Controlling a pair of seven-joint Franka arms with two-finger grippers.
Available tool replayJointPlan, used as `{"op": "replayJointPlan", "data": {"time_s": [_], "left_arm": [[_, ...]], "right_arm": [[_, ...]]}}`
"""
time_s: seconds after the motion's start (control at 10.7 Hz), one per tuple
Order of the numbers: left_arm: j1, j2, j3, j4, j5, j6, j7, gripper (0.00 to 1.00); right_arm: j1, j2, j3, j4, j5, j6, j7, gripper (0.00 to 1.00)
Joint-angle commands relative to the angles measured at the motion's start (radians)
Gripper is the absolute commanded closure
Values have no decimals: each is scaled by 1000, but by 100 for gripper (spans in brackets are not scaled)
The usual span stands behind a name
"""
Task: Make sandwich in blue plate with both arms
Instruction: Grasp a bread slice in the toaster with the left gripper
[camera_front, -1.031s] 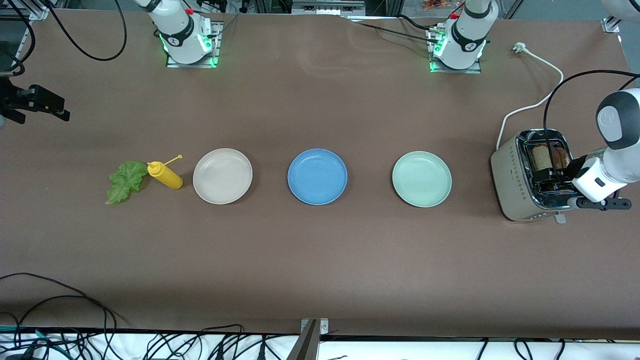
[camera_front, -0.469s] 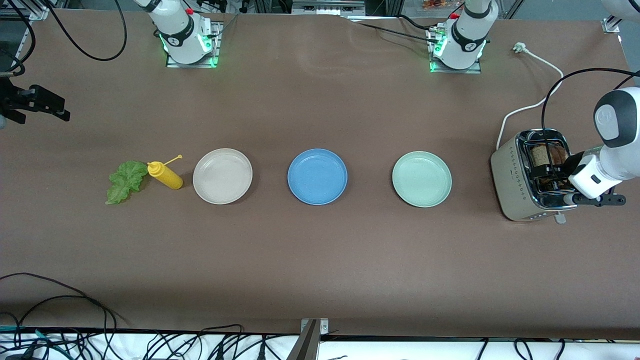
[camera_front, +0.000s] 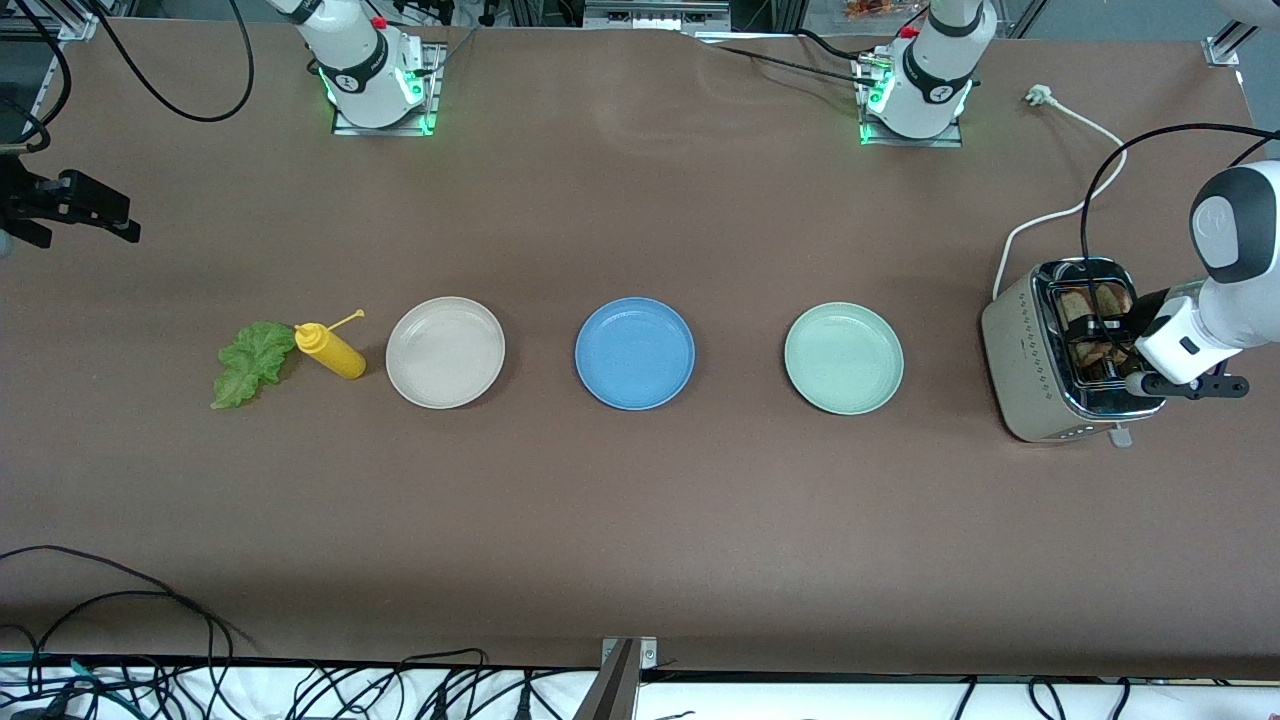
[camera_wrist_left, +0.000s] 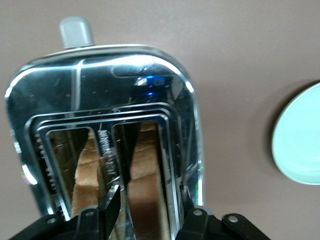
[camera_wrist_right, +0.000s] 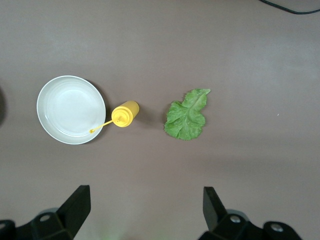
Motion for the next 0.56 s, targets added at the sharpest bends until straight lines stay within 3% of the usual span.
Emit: {"op": "replayJointPlan", "data": {"time_s": [0.0,0.28,0.47], "left_arm": [[-10,-33,3,-27,81,-43,-26,67],[-15,-48,3,-18,83,-51,-26,100],[-15,-74,1,-3,83,-52,-26,100]], "right_arm": [[-1,-4,1,8,17,-10,-8,0],[-1,-4,1,8,17,-10,-8,0],[-1,-4,1,8,17,-10,-8,0]]}}
